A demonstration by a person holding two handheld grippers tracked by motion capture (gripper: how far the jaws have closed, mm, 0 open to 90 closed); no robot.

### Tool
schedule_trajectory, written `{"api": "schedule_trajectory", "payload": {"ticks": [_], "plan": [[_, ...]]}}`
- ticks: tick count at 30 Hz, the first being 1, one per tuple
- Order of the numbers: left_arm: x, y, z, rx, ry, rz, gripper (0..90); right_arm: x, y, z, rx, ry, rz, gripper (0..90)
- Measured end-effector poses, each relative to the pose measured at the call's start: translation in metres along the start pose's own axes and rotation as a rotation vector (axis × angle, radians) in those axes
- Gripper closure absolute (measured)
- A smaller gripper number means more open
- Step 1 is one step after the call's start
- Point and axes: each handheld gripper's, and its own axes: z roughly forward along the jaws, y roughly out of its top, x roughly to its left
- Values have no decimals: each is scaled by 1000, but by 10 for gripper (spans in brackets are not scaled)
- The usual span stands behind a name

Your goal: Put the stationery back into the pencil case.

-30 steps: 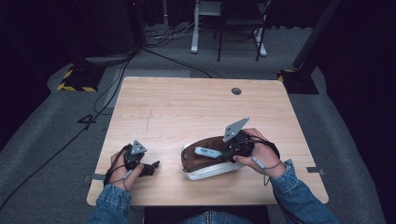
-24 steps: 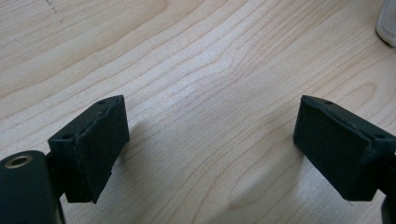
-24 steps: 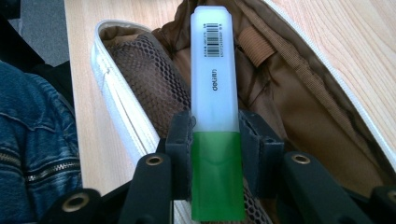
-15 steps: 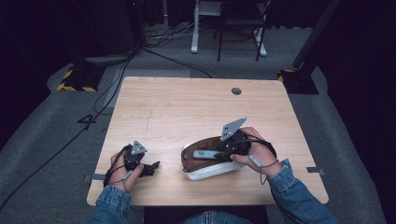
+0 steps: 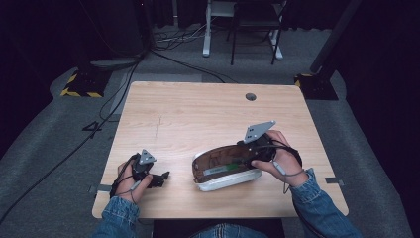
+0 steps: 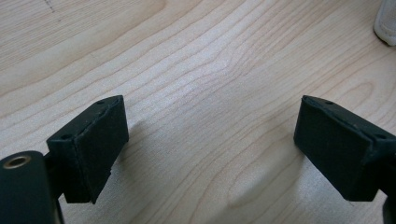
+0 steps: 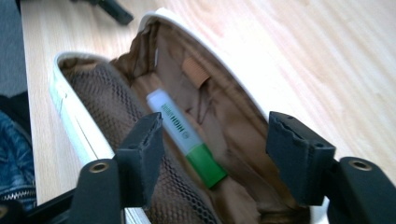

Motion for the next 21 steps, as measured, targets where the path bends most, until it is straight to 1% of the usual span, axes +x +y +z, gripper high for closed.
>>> {"api": "schedule_trajectory", "payload": {"ticks": [1, 5, 9, 12, 17, 18, 19, 21], "plan": [[0, 0, 0, 0, 0, 0, 100, 0, 0, 0, 0, 0, 0, 365], [0, 0, 1, -1, 1, 1, 94, -7, -5, -12, -42, -22, 42, 347], [0, 0, 1, -1, 1, 1, 94, -13, -9, -17, -64, -31, 61, 341], [0, 0, 1, -1, 1, 1, 94, -22, -15, -23, -85, -61, 95, 322], [0, 0, 1, -1, 2, 1, 94, -32, -23, -28, -109, -95, 125, 301], [0, 0, 1, -1, 1, 1, 94, -32, -23, -28, -109, -95, 125, 301], [0, 1, 1, 2, -1, -1, 91, -38, -29, -30, -121, -113, 151, 282], [1, 1, 1, 5, -1, -2, 82, -43, -34, -33, -129, -134, 174, 278]]}}
